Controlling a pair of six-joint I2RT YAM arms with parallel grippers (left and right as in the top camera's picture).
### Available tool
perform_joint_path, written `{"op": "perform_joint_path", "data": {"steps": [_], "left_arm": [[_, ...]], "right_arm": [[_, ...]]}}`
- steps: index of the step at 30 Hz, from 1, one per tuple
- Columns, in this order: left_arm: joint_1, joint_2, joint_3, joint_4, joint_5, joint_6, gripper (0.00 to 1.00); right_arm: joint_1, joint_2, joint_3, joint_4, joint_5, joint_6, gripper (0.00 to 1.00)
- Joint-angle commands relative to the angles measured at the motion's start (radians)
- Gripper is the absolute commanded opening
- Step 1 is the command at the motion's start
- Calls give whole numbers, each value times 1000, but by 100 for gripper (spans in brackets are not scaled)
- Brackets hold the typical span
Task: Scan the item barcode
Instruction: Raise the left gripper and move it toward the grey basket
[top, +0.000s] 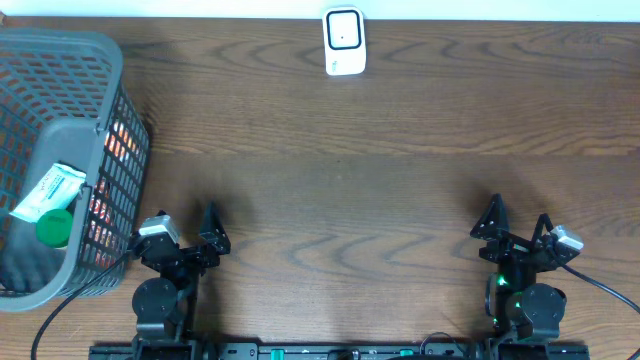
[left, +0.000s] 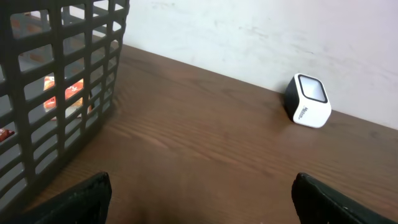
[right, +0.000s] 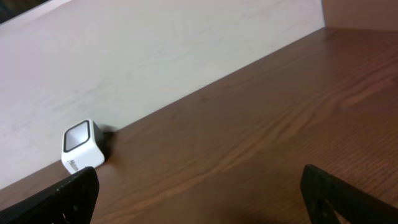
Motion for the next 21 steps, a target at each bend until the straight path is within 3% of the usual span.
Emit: {"op": "perform_joint_path", "data": {"steps": [1,9,11,15,18,21], "left_arm": [[3,-6,-29,-1,-19,6,93],[3,-6,-26,-2,15,-18,93],[2,-6,-23,3,97,-32,93],[2,23,-12,-10,417,106,93],[2,79,46,-13,461,123,93],[2,188,213,-48,486,108,93]], "right_arm": [[7,-2,-1,-4,6,7,99],[7,-2,-1,-4,6,7,99],[7,-2,-1,-4,6,7,99],[7,-2,-1,-4,5,7,99],[7,-2,-1,-4,6,7,99],[7,-2,-1,-4,6,7,99]]}}
